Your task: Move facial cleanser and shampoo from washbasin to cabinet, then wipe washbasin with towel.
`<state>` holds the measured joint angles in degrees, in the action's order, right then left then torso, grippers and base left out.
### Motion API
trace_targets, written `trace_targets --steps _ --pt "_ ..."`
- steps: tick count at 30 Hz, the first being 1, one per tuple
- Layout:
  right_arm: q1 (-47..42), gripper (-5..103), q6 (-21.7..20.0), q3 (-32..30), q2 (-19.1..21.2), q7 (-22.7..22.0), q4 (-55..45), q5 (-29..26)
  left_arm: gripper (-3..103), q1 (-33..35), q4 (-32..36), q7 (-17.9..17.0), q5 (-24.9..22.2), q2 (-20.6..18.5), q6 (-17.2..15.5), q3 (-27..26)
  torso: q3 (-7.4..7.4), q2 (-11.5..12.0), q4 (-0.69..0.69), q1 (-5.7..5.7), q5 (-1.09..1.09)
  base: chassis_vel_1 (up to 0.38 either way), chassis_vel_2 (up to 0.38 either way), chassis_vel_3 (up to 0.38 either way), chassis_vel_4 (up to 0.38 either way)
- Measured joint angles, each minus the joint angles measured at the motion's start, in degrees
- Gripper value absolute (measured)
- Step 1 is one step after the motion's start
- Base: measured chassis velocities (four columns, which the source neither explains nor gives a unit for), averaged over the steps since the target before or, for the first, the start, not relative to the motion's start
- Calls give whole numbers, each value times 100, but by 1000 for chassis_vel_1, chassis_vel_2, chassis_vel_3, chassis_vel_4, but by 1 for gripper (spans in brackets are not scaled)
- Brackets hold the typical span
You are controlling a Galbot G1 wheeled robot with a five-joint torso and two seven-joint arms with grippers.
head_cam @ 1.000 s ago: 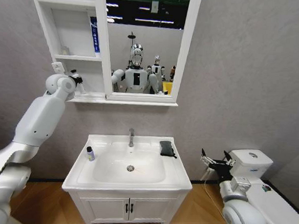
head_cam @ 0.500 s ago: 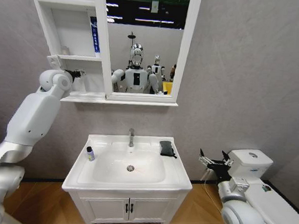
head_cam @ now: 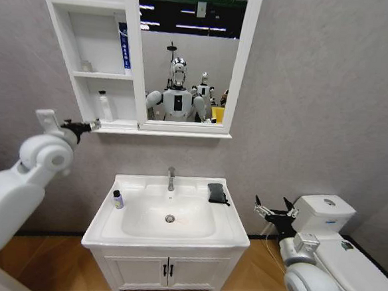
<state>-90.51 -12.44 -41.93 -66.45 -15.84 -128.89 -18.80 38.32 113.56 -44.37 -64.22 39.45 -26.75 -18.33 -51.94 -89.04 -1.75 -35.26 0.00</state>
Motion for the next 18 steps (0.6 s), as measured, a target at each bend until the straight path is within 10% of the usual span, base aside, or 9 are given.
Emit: trace_targets --steps 6,18 --pt "34 100 -19 67 2 -10 -80 16 100 1185 -600 907 1703 1202 942 -5 -1 0 12 -1 -2 0 0 0 0" --pt "-53 100 61 -21 58 -9 -109 44 100 1877 -1628 1878 3300 2235 1267 -112 -1 0 9 -1 0 0 0 0 0"
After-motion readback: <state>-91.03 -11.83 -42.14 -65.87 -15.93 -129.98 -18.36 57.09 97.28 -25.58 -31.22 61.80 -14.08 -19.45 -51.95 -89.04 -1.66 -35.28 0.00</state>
